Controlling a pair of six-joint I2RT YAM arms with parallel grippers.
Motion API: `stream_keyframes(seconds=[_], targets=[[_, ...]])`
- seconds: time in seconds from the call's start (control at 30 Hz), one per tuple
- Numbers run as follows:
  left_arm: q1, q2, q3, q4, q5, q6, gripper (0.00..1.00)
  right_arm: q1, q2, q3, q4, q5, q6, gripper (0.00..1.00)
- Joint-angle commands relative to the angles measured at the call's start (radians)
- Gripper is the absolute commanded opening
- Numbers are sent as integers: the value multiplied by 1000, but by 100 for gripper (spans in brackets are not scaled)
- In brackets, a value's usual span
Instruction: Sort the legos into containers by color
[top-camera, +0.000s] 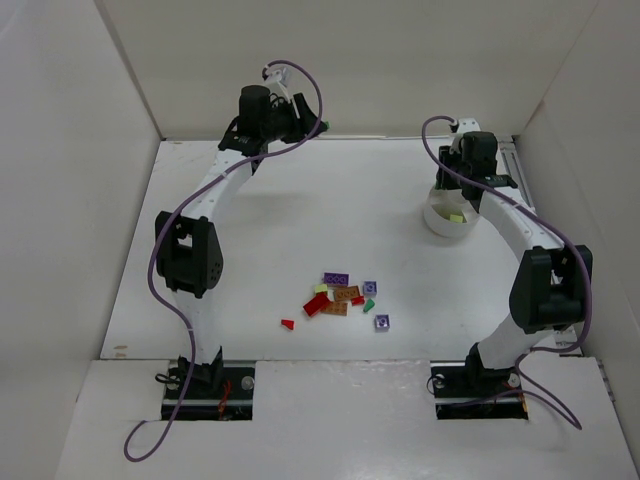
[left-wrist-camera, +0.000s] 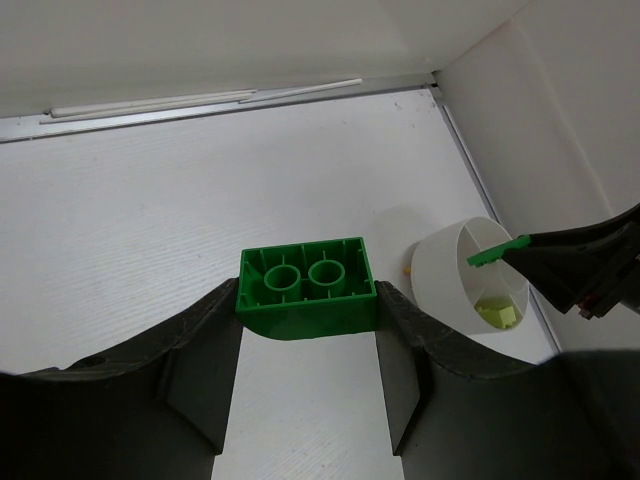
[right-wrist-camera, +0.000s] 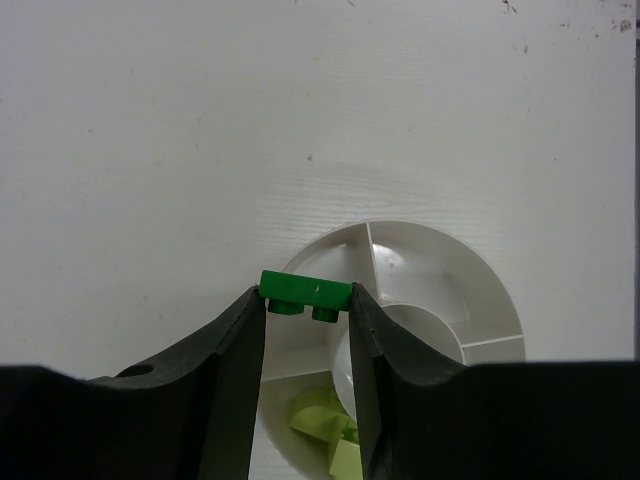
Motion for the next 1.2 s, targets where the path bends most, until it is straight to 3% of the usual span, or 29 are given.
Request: stream_keyframes(seconds=[0.0,0.13,0.5,1.0,1.13,1.17], targets=[[7,-28,6,14,-1,18,20,7,-24,13,56,0,-15,32],[7,-46,-17,14,-24,38,20,7,-24,4,56,-2,-15,33],[-2,-56,-26,-6,-24,56,21,16,-51,-6,56,0,-15,56],[-35,-53,-2,-24,-25,99,21,26,-168,-25,56,32,8,61],[-103,-16,76,-70,-56,188,21,4,-241,-53,47,30,44,76],[-116,-7,87,-70,-65,199,21,-11,-260,-62,47,14,53,85]])
